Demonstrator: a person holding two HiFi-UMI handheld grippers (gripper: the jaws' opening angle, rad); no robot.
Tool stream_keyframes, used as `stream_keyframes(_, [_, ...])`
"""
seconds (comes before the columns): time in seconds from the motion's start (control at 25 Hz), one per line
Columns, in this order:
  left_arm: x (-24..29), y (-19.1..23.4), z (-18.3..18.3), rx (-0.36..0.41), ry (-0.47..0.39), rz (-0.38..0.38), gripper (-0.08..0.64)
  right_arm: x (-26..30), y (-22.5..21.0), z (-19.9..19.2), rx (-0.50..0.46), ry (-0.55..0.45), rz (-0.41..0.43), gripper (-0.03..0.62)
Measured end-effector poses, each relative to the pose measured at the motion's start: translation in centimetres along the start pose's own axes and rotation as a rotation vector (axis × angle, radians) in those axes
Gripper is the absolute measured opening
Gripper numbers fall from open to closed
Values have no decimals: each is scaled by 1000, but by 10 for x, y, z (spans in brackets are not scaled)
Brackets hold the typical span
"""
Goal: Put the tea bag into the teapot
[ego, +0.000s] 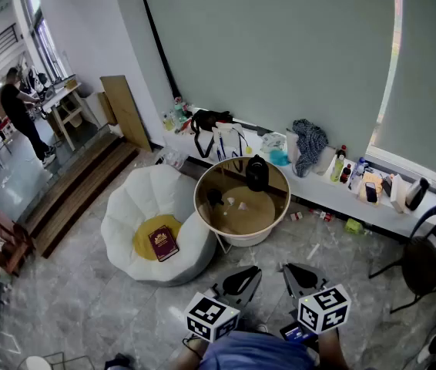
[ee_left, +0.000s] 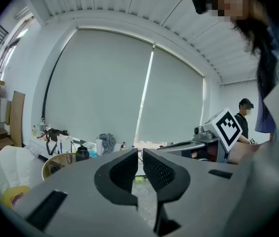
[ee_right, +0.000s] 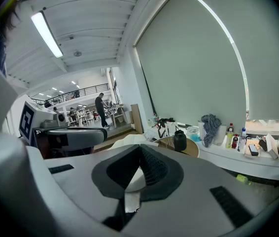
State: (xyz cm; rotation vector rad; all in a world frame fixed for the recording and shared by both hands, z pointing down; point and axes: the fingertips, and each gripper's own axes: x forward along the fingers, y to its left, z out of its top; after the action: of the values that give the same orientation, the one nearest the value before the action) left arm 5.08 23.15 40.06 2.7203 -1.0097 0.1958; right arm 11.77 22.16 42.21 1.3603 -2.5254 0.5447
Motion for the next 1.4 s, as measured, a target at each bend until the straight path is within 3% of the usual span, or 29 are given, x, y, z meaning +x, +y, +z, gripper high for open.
stream_keyframes(0.96, [-27, 5, -10, -8, 11, 34, 25, -4, 16, -12, 3, 13, -10, 18])
stream_keyframes(1.4, [-19, -14, -18, 4, 57, 1, 25, -17, 3, -23, 46, 17, -31, 18])
